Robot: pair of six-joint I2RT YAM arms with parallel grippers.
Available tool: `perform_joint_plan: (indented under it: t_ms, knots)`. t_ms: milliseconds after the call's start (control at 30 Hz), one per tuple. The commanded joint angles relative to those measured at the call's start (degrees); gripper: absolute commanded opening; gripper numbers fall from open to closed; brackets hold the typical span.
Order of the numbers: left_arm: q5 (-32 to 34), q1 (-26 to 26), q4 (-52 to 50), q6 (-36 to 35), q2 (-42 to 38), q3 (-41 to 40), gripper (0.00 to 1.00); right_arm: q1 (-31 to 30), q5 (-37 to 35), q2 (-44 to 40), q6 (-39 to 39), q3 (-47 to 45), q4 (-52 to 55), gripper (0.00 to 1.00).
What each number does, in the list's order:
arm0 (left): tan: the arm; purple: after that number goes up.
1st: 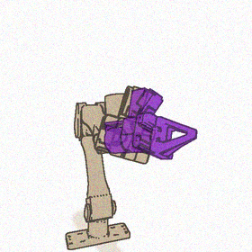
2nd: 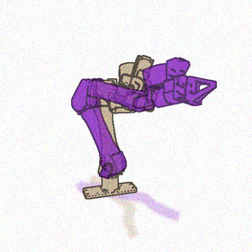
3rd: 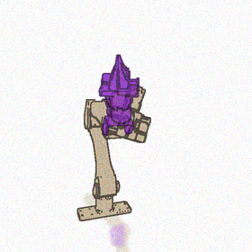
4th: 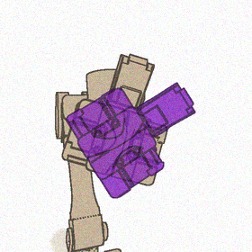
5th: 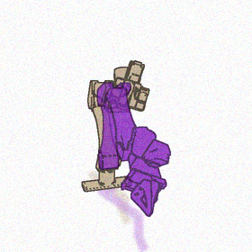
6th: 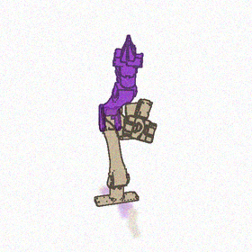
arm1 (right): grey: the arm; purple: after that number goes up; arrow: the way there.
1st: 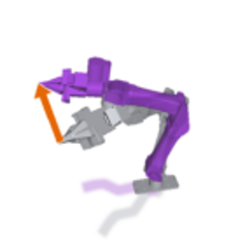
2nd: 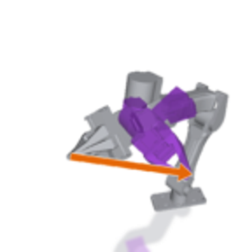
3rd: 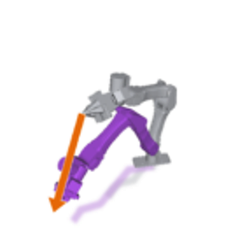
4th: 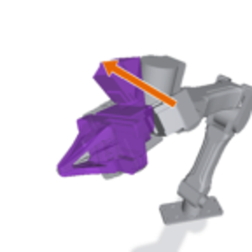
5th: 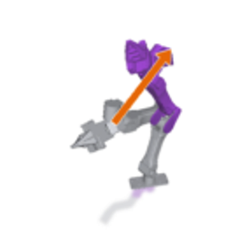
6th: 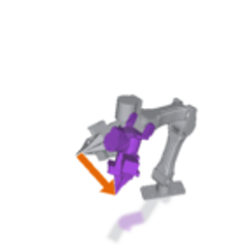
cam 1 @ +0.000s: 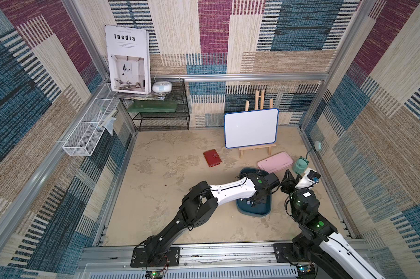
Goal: Put the usb flash drive into the storage box
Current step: Place the USB flash in the storage box.
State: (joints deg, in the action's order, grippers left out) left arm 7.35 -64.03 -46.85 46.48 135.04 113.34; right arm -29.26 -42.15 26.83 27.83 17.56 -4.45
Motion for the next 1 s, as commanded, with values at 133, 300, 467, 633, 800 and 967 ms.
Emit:
perform_joint_plan:
  t_ms: [133, 300, 467, 633, 800, 967]
  knots:
    - [-0.6, 0.0, -0.8, 0.5, 0.9, 0.9, 0.13, -0.1, -0.1, -0.4, 0.5, 0.0, -1.0, 0.59]
    - [-1.2, 0.0, -0.9, 0.4, 1.0, 0.8, 0.19, -0.1, -0.2, -0.2, 0.5, 0.1, -0.8, 0.59]
    - [-2.2, 0.0, -0.8, 0.1, 0.8, 0.8, 0.3, -0.1, 0.0, -0.1, 0.5, 0.0, -1.0, 0.59]
    - [-2.4, -0.2, -0.8, -0.3, -0.4, 0.7, 0.32, -0.1, 0.1, 0.2, 0.4, 0.2, -0.9, 0.59]
    - [-2.4, -0.3, -0.8, -0.7, -2.7, 0.1, 0.34, 0.0, 0.5, -0.3, 0.2, 0.0, -1.2, 0.59]
    - [0.3, -0.5, -0.8, -1.4, -7.6, -2.3, 0.34, -0.1, 1.9, -0.5, -0.8, 0.2, -1.7, 0.58]
